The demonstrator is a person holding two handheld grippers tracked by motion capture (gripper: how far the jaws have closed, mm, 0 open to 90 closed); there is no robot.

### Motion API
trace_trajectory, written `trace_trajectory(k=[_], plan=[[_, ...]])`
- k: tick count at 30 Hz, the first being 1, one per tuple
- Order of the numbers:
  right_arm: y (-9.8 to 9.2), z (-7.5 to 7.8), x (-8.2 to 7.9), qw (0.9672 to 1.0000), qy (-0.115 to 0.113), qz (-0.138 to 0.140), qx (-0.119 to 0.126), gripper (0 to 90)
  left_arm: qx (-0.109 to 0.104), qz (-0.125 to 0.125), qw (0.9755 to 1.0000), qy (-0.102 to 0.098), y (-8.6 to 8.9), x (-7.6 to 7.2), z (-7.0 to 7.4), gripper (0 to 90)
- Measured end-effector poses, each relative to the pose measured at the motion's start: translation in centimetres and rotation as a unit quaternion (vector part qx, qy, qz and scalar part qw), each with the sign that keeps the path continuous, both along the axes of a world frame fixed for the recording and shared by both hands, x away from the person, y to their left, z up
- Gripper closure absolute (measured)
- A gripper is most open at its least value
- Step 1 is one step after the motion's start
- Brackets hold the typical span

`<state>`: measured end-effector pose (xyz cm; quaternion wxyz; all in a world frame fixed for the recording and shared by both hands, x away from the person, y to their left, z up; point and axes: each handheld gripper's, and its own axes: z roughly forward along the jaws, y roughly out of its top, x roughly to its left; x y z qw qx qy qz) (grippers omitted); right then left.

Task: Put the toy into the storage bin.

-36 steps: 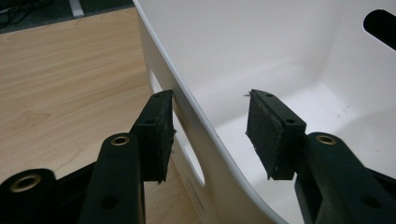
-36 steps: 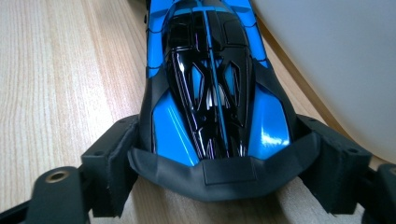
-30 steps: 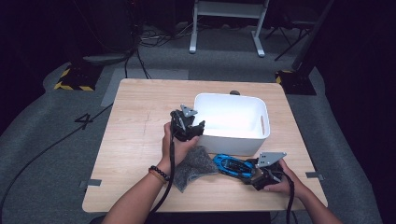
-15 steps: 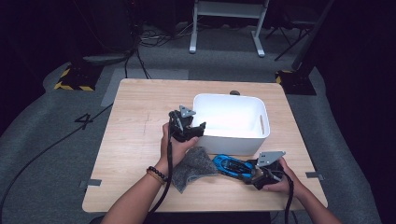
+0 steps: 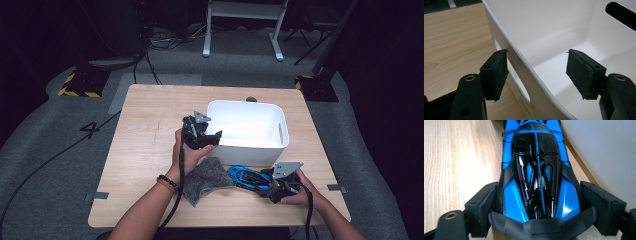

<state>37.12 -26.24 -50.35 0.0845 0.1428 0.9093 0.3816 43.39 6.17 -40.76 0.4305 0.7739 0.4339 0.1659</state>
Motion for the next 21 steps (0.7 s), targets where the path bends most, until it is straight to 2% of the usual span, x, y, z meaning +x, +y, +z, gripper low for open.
trace_trajectory(k=[2, 7, 9, 13, 16, 21], plan=[[0.0, 0.0, 0.1, 1.0, 0.005, 0.001, -0.001, 22.9, -0.001, -0.009, 0.9999, -0.006, 0.1, -0.1, 0.1, 30.5], [-0.1, 0.1, 0.1, 0.9998, 0.017, 0.002, 0.001, 23.9, -0.017, -0.042, 0.9986, -0.025, 1.2, -0.8, 0.5, 24.6], [-0.1, 0.2, 0.1, 0.9998, 0.02, 0.002, -0.004, 24.0, -0.03, -0.052, 0.9975, -0.037, 2.0, -1.3, 0.9, 22.5], [-0.1, 0.2, 0.0, 0.9998, 0.021, 0.0, -0.006, 24.1, -0.04, -0.065, 0.9953, -0.06, 3.5, -2.1, 1.7, 18.6], [-0.1, 0.2, 0.0, 0.9998, 0.021, -0.002, -0.006, 24.0, -0.037, -0.074, 0.9936, -0.077, 4.7, -2.9, 2.1, 17.0], [-0.2, 0.2, 0.0, 0.9997, 0.023, 0.0, -0.006, 24.2, -0.004, -0.096, 0.9909, -0.094, 6.5, -4.4, 1.9, 15.9]])
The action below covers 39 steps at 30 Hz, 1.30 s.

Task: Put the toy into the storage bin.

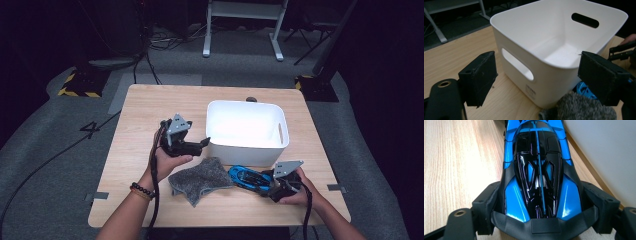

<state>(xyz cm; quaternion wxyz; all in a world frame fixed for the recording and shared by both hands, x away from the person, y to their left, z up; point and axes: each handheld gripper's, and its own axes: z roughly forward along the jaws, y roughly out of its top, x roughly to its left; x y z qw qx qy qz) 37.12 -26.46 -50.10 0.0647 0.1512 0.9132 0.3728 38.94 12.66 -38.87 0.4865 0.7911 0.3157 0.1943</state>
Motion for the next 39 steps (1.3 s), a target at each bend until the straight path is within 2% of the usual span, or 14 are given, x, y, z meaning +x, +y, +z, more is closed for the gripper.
trace_trajectory(k=[2, 5, 7, 8, 10, 11, 15, 18, 20, 23, 26, 28, 31, 39], plan=[[-0.1, 0.0, 0.0, 1.0, -0.001, 0.001, -0.002, 24.3, 0.018, -0.003, 0.9998, -0.006, 0.7, -0.6, -0.5, 15.8], [-0.2, 0.1, -0.1, 1.0, 0.0, 0.002, -0.006, 24.5, 0.044, -0.008, 0.999, 0.001, 1.7, -1.1, -1.6, 16.0], [-0.3, 0.1, -0.1, 1.0, 0.001, 0.002, -0.006, 24.6, 0.078, 0.008, 0.9969, 0.004, 2.6, -1.4, -2.8, 16.0], [-0.3, 0.1, -0.1, 1.0, 0.0, 0.003, -0.007, 24.6, 0.098, 0.013, 0.9951, 0.009, 2.9, -1.4, -3.4, 16.2], [-0.4, 0.3, -0.2, 0.9999, -0.001, 0.003, -0.01, 24.7, 0.12, 0.029, 0.9921, 0.023, 3.7, -1.5, -4.8, 16.2], [-0.5, 0.3, -0.2, 0.9999, -0.002, 0.004, -0.014, 24.7, 0.12, 0.032, 0.9916, 0.035, 4.2, -1.4, -5.5, 16.4], [-0.9, 0.6, -0.4, 0.9999, 0.001, 0.004, -0.011, 24.7, 0.14, 0.038, 0.9868, 0.071, 5.8, -1.0, -7.8, 16.5], [-1.1, 0.9, -0.5, 0.9999, 0.0, 0.004, -0.012, 24.8, 0.14, 0.034, 0.986, 0.084, 6.4, -0.9, -8.9, 17.1], [-1.1, 1.0, -0.5, 0.9999, -0.001, 0.005, -0.013, 24.8, 0.151, 0.032, 0.9841, 0.087, 6.8, -0.7, -9.5, 17.4], [-1.2, 1.1, -0.6, 0.9999, -0.002, 0.006, -0.014, 24.8, 0.14, 0.037, 0.9824, 0.118, 7.5, -0.2, -10.6, 17.4], [-1.3, 1.2, -0.6, 0.9998, -0.004, 0.009, -0.016, 24.8, 0.138, 0.043, 0.9808, 0.131, 7.8, 0.1, -11.2, 17.3], [-1.2, 1.3, -0.8, 0.9997, -0.008, 0.011, -0.018, 24.8, 0.124, 0.043, 0.9821, 0.135, 8.1, 0.3, -11.4, 16.2], [-1.1, 1.6, -1.0, 0.9996, -0.015, 0.013, -0.02, 24.9, 0.111, 0.054, 0.9843, 0.126, 8.3, 0.5, -11.7, 15.2], [-1.1, 2.4, -1.1, 0.9996, -0.024, 0.013, -0.012, 24.9, 0.114, 0.051, 0.9842, 0.126, 7.9, 1.1, -11.8, 12.9]])
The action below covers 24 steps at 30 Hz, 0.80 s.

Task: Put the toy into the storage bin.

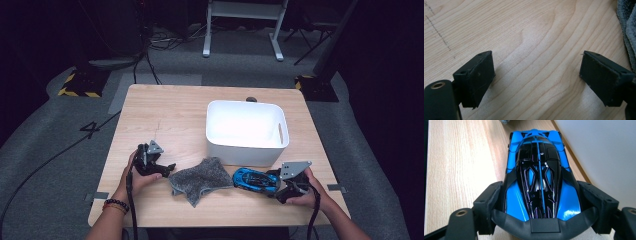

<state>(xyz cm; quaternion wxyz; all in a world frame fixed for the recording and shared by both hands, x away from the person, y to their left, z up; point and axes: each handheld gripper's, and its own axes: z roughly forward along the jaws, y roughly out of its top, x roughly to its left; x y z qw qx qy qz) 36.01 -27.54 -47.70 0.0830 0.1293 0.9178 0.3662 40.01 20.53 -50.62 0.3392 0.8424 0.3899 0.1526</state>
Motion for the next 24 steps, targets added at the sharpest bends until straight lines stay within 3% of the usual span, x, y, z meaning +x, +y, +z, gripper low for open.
trace_trajectory(k=[12, 24], plan=[[-0.2, 0.4, -0.1, 1.0, -0.003, 0.002, 0.002, 24.9, 0.0, -0.001, 1.0, 0.0, 0.0, 0.0, 0.0, 12.8], [-0.6, 1.5, -0.3, 0.9997, -0.021, 0.008, 0.005, 25.0, 0.001, 0.0, 1.0, 0.0, -0.1, 0.1, 0.0, 12.7]])
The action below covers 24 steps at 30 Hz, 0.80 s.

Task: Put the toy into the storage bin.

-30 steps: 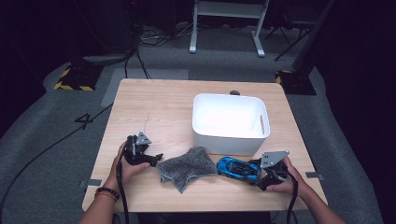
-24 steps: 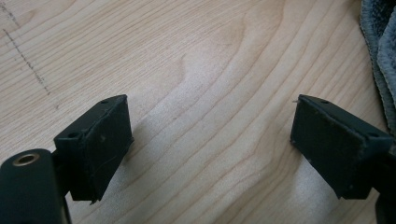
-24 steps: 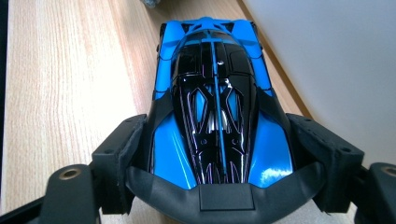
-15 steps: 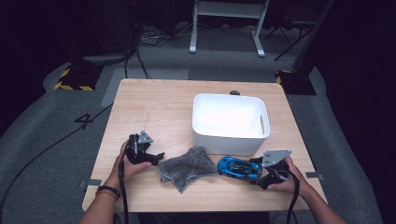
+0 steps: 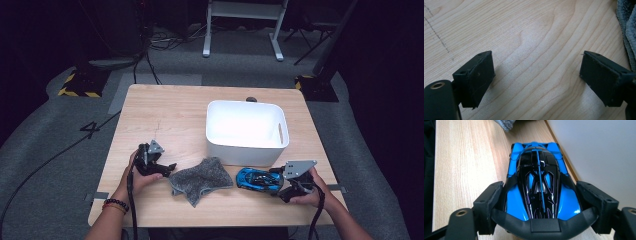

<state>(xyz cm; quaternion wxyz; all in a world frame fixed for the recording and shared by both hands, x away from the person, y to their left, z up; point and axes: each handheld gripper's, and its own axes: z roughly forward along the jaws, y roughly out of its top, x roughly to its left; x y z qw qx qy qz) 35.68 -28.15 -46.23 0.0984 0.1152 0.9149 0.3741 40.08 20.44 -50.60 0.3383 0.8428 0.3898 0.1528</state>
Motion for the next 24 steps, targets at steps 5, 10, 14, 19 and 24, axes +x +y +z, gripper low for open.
trace_trajectory(k=[5, 10, 14, 19, 24], plan=[[0.0, 0.3, -0.1, 1.0, -0.006, -0.002, 0.003, 25.0, 0.001, 0.0, 1.0, 0.0, 0.0, 0.0, 0.0, 12.7], [0.4, 0.9, -0.3, 0.9999, -0.008, 0.004, 0.004, 25.0, 0.0, 0.001, 1.0, 0.0, 0.0, 0.0, 0.0, 12.7], [0.7, 1.2, -0.4, 0.9999, -0.012, 0.007, 0.003, 25.0, 0.0, 0.002, 1.0, 0.0, 0.0, 0.0, 0.0, 12.7], [0.8, 1.7, -0.6, 0.9998, -0.018, 0.005, 0.001, 25.0, 0.0, 0.003, 1.0, 0.0, 0.0, -0.1, 0.0, 12.8], [1.0, 1.9, -0.3, 0.9999, -0.015, -0.003, 0.0, 25.0, 0.0, 0.002, 1.0, 0.0, 0.0, 0.0, 0.0, 12.7]])
